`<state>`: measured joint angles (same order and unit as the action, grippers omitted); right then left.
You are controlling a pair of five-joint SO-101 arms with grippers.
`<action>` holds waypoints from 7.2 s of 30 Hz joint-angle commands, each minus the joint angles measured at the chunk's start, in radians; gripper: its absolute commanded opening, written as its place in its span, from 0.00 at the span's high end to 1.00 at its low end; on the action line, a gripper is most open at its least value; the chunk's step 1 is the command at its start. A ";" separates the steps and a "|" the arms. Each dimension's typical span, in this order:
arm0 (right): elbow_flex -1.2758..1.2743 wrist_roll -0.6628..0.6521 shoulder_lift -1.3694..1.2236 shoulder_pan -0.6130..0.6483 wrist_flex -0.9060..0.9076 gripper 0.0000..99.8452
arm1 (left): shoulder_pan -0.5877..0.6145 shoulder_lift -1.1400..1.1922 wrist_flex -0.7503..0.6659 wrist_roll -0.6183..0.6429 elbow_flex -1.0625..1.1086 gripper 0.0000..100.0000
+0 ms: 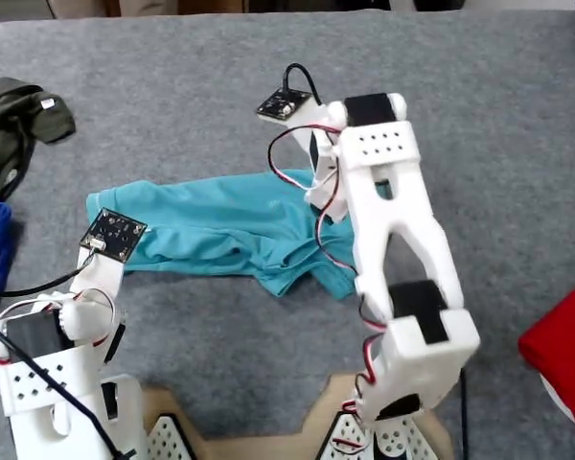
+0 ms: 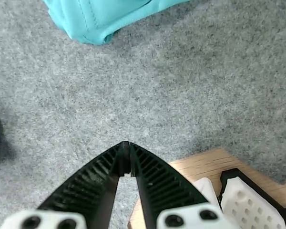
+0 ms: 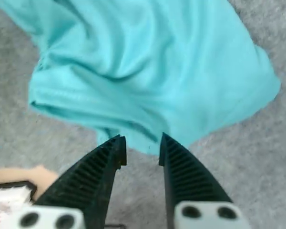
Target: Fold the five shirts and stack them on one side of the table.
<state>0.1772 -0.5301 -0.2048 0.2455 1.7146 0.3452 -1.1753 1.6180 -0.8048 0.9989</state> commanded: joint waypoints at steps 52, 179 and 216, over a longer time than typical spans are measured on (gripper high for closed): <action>-0.387 -0.043 0.145 -0.007 -0.479 0.99 | -0.006 -0.007 0.005 -0.049 -0.003 0.98; 0.400 0.023 -0.044 -0.378 0.068 0.99 | 0.009 1.099 0.080 0.632 -1.002 0.72; -0.042 -0.064 0.455 -0.470 0.040 0.99 | 0.075 1.828 -0.126 0.657 -1.209 0.83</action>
<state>0.1465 -0.5838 0.1895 -0.2087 1.7484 0.3943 0.6383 1.5305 -0.1419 -0.1933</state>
